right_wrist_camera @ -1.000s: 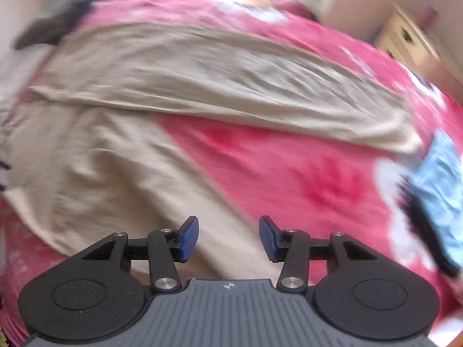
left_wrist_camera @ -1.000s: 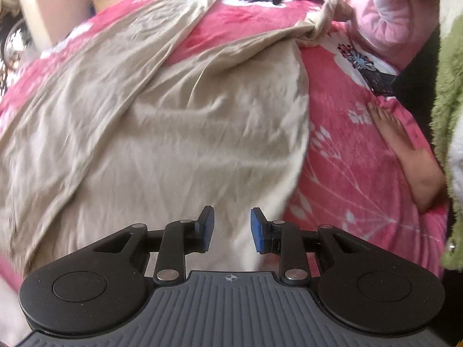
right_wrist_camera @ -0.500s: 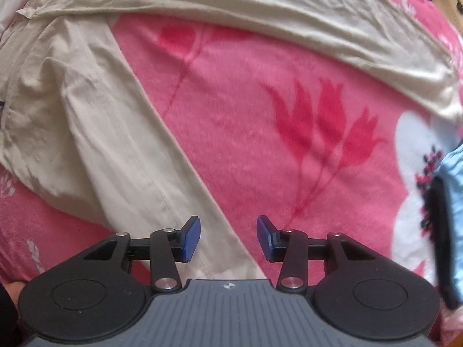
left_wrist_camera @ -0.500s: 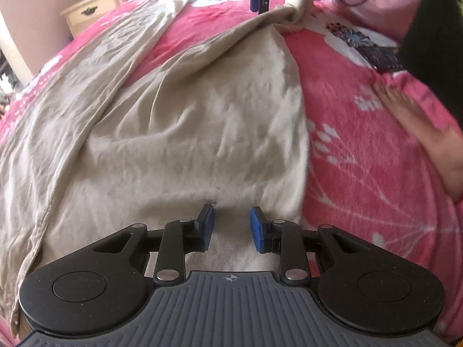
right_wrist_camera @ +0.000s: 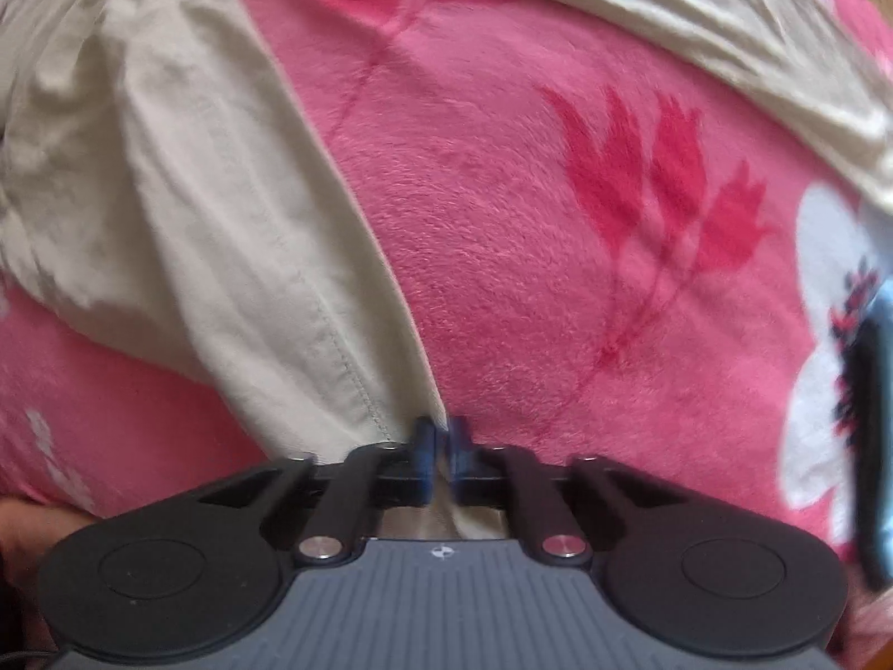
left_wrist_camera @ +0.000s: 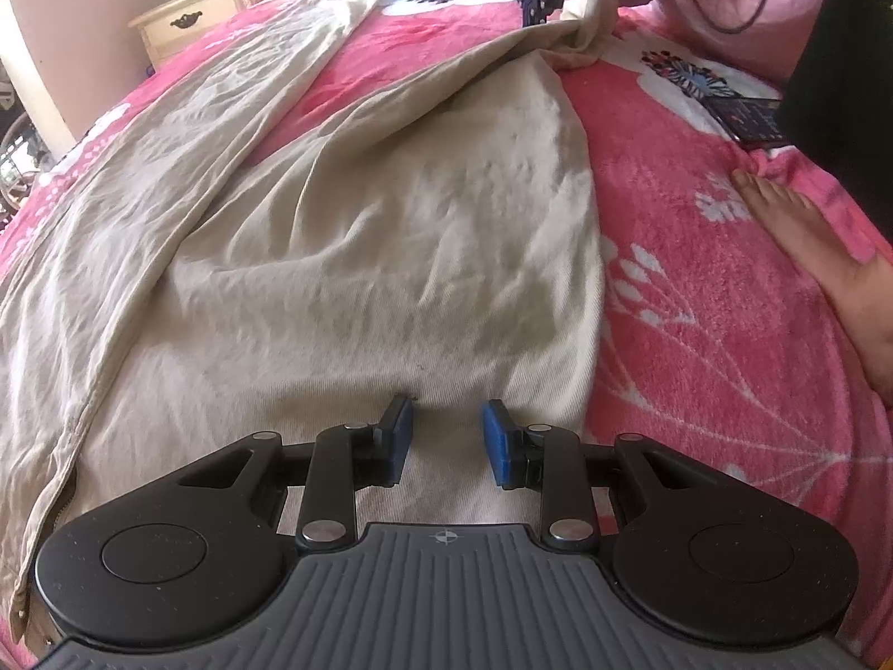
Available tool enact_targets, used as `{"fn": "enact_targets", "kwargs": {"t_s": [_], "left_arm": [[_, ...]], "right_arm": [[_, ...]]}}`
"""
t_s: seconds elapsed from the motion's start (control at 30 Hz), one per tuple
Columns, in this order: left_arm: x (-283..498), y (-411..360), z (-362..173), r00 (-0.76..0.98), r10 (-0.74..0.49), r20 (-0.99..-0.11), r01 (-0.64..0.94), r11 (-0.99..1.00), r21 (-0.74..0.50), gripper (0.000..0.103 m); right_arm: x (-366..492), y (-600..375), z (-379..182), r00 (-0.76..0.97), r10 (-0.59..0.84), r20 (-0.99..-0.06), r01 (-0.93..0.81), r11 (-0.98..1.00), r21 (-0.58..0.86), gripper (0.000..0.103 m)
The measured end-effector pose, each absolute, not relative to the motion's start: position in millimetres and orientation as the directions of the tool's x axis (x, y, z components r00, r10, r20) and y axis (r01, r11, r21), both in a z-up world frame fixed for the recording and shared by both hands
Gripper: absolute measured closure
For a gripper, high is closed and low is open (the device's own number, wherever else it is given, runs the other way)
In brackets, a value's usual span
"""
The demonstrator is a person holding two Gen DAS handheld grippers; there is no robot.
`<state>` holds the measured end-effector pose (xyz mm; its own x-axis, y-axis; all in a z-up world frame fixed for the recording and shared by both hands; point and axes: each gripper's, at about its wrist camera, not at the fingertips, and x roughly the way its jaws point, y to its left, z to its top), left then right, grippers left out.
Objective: Fold clothes
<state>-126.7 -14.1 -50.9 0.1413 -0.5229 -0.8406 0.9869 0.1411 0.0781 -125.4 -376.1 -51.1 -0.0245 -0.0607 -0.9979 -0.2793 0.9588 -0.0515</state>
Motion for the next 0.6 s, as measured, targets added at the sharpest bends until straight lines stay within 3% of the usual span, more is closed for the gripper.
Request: {"fn": "enact_targets", "kwargs": {"t_s": [0.37, 0.6], "left_arm": [[-127, -13, -52, 0.147, -0.526, -0.838, 0.986, 0.141, 0.085, 0.075], [-129, -13, -52, 0.155, -0.522, -0.838, 0.986, 0.136, 0.097, 0.075]], "right_arm": [[-81, -369, -1, 0.285, -0.392, -0.875, -0.317, 0.823, -0.472, 0.101], [-45, -369, -44, 0.283, -0.460, -0.841, -0.398, 0.742, -0.540, 0.101]]}}
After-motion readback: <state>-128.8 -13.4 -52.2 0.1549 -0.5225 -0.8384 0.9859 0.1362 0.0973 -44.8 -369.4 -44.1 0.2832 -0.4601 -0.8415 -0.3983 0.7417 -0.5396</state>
